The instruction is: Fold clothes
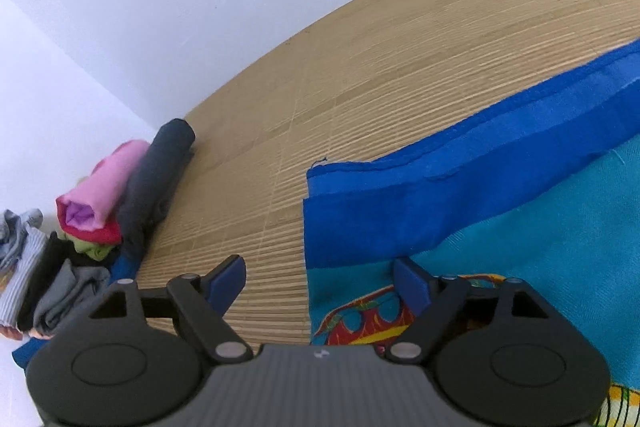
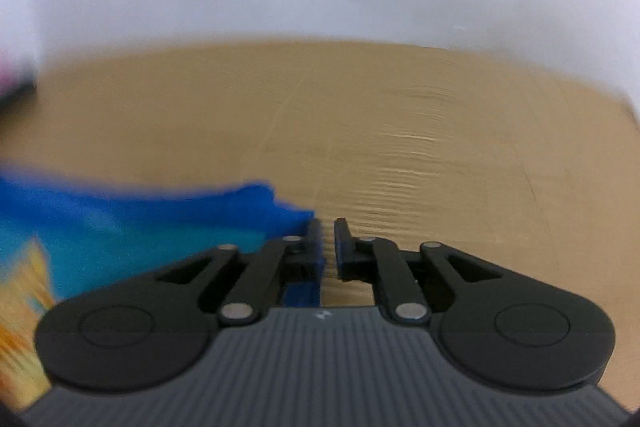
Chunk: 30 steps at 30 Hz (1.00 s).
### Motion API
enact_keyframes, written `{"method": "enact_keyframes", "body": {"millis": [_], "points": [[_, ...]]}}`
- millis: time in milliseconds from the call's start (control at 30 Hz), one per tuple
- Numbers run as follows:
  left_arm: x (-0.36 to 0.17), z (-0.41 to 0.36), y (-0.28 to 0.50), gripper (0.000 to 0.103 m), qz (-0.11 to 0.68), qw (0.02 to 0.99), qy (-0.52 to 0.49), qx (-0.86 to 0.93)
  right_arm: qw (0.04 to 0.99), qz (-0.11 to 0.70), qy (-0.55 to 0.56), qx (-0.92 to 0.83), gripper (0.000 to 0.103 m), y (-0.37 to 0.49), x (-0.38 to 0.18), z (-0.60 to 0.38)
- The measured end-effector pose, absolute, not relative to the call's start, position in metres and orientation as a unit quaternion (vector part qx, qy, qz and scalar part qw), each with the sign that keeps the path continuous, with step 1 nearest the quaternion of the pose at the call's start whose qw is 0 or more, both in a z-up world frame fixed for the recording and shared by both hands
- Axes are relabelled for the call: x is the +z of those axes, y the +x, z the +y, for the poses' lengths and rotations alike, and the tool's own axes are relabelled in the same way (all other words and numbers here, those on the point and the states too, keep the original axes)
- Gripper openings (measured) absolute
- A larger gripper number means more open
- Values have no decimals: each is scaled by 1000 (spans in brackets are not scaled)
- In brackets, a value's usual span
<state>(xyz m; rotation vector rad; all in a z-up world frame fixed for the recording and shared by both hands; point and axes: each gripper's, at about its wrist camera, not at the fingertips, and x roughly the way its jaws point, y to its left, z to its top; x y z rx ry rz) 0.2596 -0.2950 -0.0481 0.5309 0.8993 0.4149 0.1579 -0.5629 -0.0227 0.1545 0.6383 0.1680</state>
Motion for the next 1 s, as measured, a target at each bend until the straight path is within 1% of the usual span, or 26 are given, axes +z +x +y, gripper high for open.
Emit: {"method": "enact_keyframes", "body": {"millis": [33, 67, 133, 167, 267, 333, 467, 600, 667, 700, 800, 933, 1000], "points": [[-47, -293, 260, 81, 429, 848, 242, 197, 941, 302, 125, 85, 30, 141, -19, -577], [-46, -291, 261, 80, 432, 848, 231, 200, 938, 297, 158, 87, 32, 123, -17, -587], [-40, -287, 261, 76, 444, 850, 202, 198, 928, 314, 177, 95, 32, 89, -16, -596], [-36, -286, 259, 74, 449, 853, 185, 191, 923, 328, 176, 101, 32, 72, -18, -596], [-33, -288, 254, 75, 454, 854, 178, 181, 911, 360, 160, 121, 32, 34, -31, -582], [-32, -291, 250, 75, 457, 854, 178, 175, 912, 367, 134, 124, 32, 17, -40, -566], [-31, -296, 242, 75, 462, 853, 178, 164, 922, 346, 114, 130, 32, 4, -52, -545], [-30, -300, 235, 76, 468, 852, 179, 153, 924, 332, 100, 160, 31, 2, -55, -550], [-30, -303, 231, 77, 471, 851, 179, 147, 921, 336, 87, 175, 23, 4, -52, -550], [-30, -303, 230, 77, 471, 851, 181, 147, 922, 338, 78, 173, 7, 5, -49, -548], [-34, -306, 226, 78, 468, 847, 196, 155, 930, 333, 31, 153, 5, 4, -39, -537], [-39, -314, 221, 80, 459, 839, 236, 171, 947, 294, -88, 92, 4, 0, -19, -505], [-40, -314, 221, 83, 457, 839, 238, 177, 948, 285, -135, 46, 4, 4, -15, -500]]}}
